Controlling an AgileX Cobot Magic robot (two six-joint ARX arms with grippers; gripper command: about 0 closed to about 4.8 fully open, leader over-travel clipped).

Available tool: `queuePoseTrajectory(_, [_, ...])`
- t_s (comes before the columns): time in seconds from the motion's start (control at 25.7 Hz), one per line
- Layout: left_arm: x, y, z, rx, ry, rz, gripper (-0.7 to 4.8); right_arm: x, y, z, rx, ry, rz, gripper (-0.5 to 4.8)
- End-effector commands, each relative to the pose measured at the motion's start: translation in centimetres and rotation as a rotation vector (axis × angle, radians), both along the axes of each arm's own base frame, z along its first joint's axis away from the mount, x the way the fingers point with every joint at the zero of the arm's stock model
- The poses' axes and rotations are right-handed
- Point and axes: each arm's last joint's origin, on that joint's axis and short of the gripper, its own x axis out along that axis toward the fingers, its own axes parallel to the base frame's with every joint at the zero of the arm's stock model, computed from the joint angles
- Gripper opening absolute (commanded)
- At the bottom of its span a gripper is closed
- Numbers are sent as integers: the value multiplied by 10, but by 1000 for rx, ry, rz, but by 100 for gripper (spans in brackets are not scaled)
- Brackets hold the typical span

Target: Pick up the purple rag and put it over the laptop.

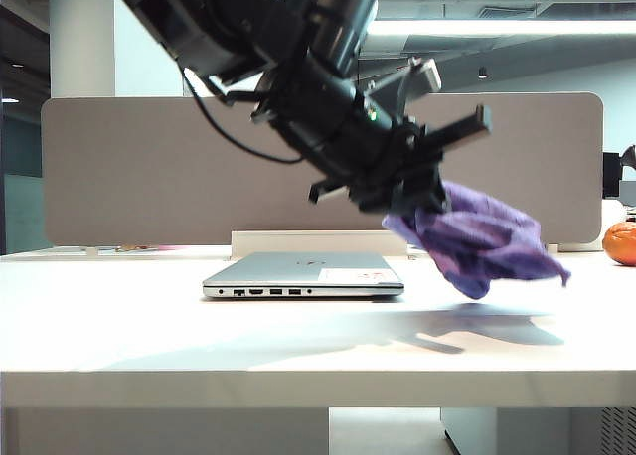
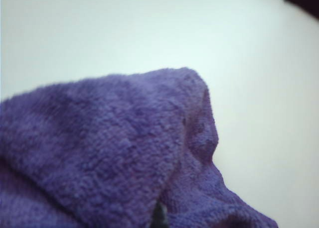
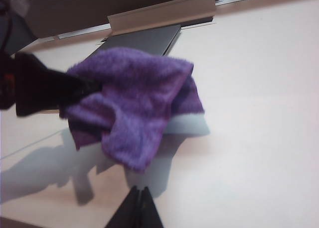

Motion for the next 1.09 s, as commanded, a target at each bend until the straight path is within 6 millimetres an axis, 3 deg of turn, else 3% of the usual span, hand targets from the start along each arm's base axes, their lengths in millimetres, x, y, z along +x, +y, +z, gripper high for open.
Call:
queuePoseTrajectory(0.04, [11,2,20,-10,-81,4,-6,0,0,0,1,-5,4,22])
queuePoseTrajectory(0.19, [33,14,37,0,-128,72,-6,0,1,0,5,-6,29,22])
queuePoseTrajectory(0.35, [59,40,45,-18,-157,166,-6,0,1,0,5,-7,30,22])
queuePoseTrajectory(0.54, [93,85,44,-15,-200,342,-6,0,1,0,8,-8,47,22])
queuePoseTrajectory(0.7, [116,105,30,-40,-239,406,-6,0,1,0,7,-8,47,22])
queuePoseTrajectory(0.9, [131,112,5,-22,-218,419,-6,0,1,0,7,-8,44,22])
queuePoseTrajectory(1.09, [149,102,-13,64,-71,384,-6,0,1,0,7,-8,43,22])
